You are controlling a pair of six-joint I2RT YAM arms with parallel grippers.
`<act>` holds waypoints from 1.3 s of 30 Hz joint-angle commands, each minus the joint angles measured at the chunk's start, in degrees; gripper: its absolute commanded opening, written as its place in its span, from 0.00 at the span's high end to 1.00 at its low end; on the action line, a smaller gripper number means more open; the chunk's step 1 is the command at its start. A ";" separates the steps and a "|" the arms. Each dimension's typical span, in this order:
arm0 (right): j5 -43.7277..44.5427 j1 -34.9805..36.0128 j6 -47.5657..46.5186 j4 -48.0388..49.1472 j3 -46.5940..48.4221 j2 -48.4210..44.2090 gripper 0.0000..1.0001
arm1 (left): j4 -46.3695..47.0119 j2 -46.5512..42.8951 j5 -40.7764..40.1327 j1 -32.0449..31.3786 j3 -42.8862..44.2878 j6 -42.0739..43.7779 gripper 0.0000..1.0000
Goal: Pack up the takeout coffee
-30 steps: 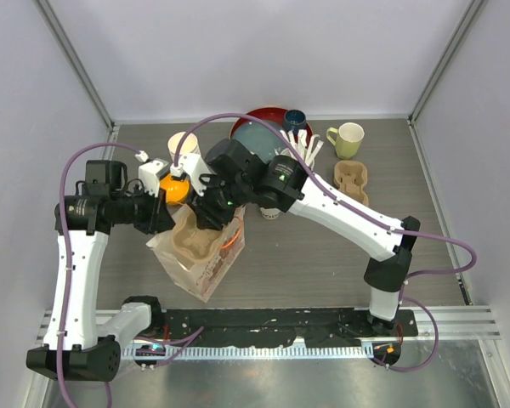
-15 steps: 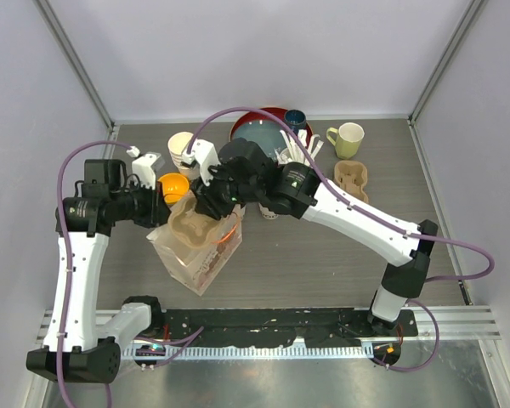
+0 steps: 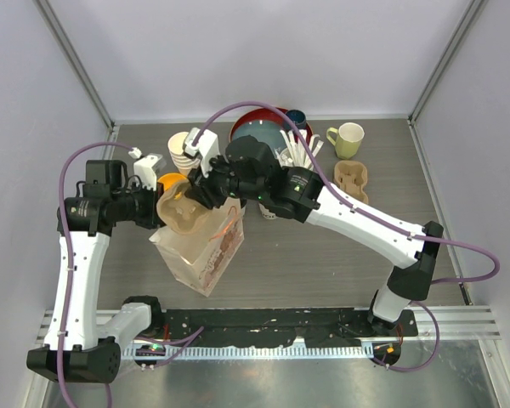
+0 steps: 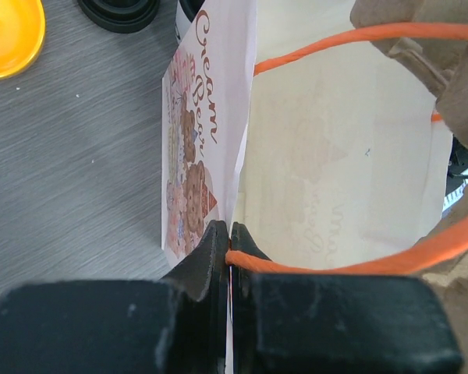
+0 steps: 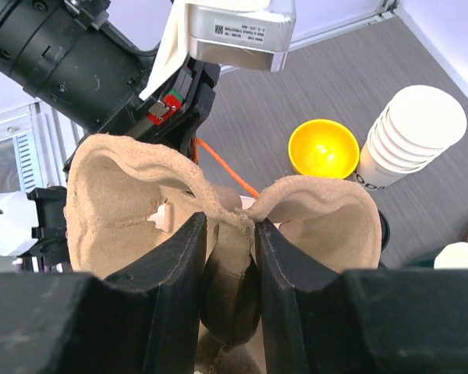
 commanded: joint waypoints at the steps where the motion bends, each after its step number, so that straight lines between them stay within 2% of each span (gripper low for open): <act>1: -1.26 0.19 -2.68 5.82 -0.17 -0.33 0.99 | 1.21 0.03 2.42 -0.24 0.14 0.28 1.00; 10: -6.89 0.37 1.80 7.76 -8.08 1.09 0.99 | 2.53 0.12 1.72 -0.24 -0.04 -1.30 1.00; 18: -0.65 0.37 -0.83 5.13 -15.11 1.79 0.99 | 3.32 -0.06 1.28 -0.24 0.66 -2.36 1.00; 25: 0.57 0.89 -1.01 0.38 -14.50 3.37 0.99 | 4.19 -0.23 -1.53 -0.24 0.49 -3.32 1.00; 29: 3.39 2.82 -1.80 -0.42 -15.20 2.24 0.99 | 6.48 -0.32 -6.71 -0.24 -0.04 -4.47 1.00; 33: 6.36 3.00 -0.31 -3.74 -13.37 3.98 0.99 | 6.48 -0.06 -3.83 -0.24 0.49 -7.01 1.00; 39: 12.53 5.98 0.31 -8.59 -12.30 8.82 0.99 | 6.48 -0.76 -3.90 -0.24 -0.56 -8.51 1.00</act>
